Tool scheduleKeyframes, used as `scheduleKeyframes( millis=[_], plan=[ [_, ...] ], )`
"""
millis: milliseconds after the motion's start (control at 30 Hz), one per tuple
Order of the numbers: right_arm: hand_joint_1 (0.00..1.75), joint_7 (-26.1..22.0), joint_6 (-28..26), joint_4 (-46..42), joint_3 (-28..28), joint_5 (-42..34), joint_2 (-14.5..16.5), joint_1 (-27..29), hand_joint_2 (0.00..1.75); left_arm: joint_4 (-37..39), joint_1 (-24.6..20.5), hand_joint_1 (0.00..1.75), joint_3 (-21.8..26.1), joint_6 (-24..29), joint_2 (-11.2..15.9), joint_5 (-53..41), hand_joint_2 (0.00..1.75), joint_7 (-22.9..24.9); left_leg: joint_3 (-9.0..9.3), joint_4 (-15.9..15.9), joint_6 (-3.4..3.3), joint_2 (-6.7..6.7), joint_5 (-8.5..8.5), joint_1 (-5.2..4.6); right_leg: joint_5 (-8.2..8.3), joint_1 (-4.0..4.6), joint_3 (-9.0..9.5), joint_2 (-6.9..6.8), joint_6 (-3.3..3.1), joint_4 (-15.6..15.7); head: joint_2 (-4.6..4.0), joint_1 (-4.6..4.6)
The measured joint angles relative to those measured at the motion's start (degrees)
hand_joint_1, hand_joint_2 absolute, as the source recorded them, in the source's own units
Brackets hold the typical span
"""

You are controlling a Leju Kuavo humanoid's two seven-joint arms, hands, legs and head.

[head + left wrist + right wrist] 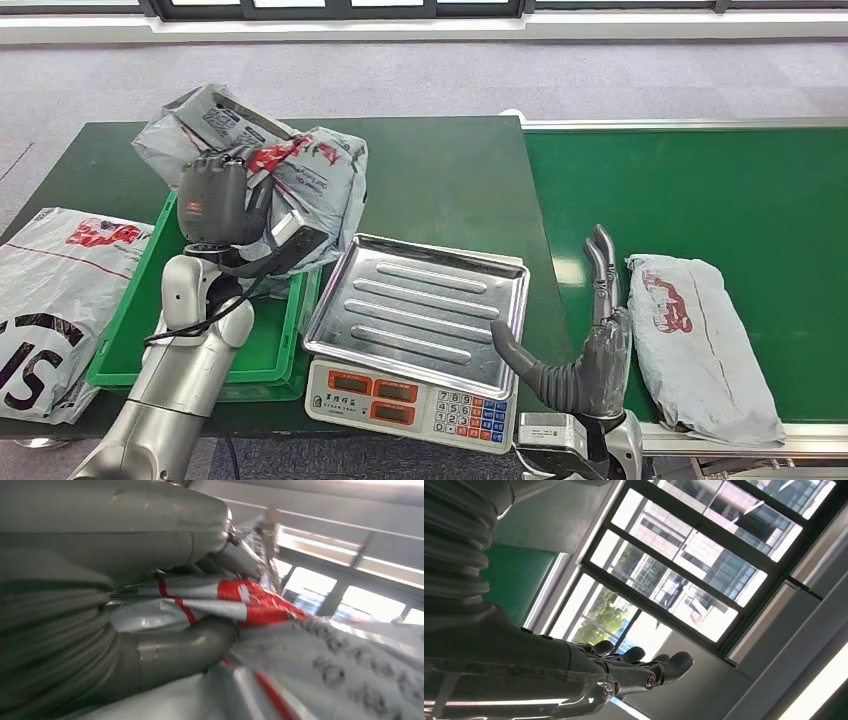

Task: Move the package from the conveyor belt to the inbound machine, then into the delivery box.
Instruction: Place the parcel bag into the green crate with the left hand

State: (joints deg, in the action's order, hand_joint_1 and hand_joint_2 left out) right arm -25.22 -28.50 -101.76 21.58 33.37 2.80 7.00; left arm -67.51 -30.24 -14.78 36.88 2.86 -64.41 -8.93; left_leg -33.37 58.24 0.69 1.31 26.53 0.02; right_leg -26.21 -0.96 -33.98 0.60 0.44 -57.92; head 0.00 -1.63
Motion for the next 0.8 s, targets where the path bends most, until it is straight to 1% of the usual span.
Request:
scheduleKeyframes(
  millis=[100,233,333,533,600,667,733,800],
  plan=[
    [0.00,0.26,0.06,-1.19,-0.40,0.86,-0.04,1.41,1.75,0.24,0.61,1.75,2.77,0.15,-0.02,0.00,1.75,0.05,0.00,0.00,0.01,0.00,-0.01,0.01,0.00,0.00,0.00,0.00,0.00,0.00,0.00,-0.01],
    [0.00,0.82,0.22,-2.41,-0.79,1.70,-0.15,2.79,1.75,2.15,1.48,1.75,6.91,-1.06,-0.17,3.76,1.75,-1.52,-0.01,0.00,0.01,-0.03,-0.01,0.00,0.00,-0.01,0.00,0.02,0.00,0.00,0.00,-0.01],
    [0.00,1.21,0.42,-2.88,-0.98,1.76,-0.25,3.06,1.75,3.81,2.22,1.75,9.59,-1.34,-0.23,5.42,1.75,-2.72,-0.01,0.00,0.00,-0.06,0.00,0.00,0.00,-0.01,-0.02,0.07,0.00,0.00,0.00,-0.01],
    [0.00,2.02,1.18,-3.32,-1.22,1.23,-0.69,2.72,1.75,7.19,3.70,1.75,14.15,-2.18,-0.27,6.07,1.75,-2.91,-0.04,0.00,0.00,-0.05,0.00,0.00,0.00,-0.01,-0.02,0.09,0.00,0.00,0.00,-0.01],
    [0.00,2.32,1.60,-3.36,-1.40,1.08,-0.85,2.27,1.75,8.99,4.23,0.90,15.67,-2.69,-0.28,5.96,1.75,-3.16,-0.04,0.00,0.00,-0.06,0.00,0.00,0.00,-0.01,-0.03,0.10,0.00,0.00,0.00,-0.01],
    [0.00,2.63,1.95,-3.37,-1.53,1.10,-0.91,1.78,1.75,10.83,4.64,0.03,16.93,-3.10,-0.29,5.63,0.87,-3.33,-0.04,0.00,0.00,-0.05,0.00,0.00,0.00,-0.01,-0.04,0.09,0.00,0.00,0.00,0.00],
    [0.00,2.91,2.10,-3.37,-1.70,1.24,-0.97,1.39,1.75,12.14,4.82,0.00,17.98,-2.72,-0.36,5.50,0.00,-3.66,-0.02,0.00,0.00,-0.02,0.00,0.00,0.00,-0.01,-0.01,0.07,0.00,0.00,0.00,0.00],
    [0.00,3.03,2.08,-3.37,-1.82,1.36,-1.03,1.17,1.75,12.63,4.80,0.00,18.62,-2.19,-0.47,5.68,0.00,-4.09,0.01,0.00,0.00,0.00,-0.01,-0.01,0.00,-0.02,0.03,0.05,0.00,0.00,0.00,-0.01]
  ],
)
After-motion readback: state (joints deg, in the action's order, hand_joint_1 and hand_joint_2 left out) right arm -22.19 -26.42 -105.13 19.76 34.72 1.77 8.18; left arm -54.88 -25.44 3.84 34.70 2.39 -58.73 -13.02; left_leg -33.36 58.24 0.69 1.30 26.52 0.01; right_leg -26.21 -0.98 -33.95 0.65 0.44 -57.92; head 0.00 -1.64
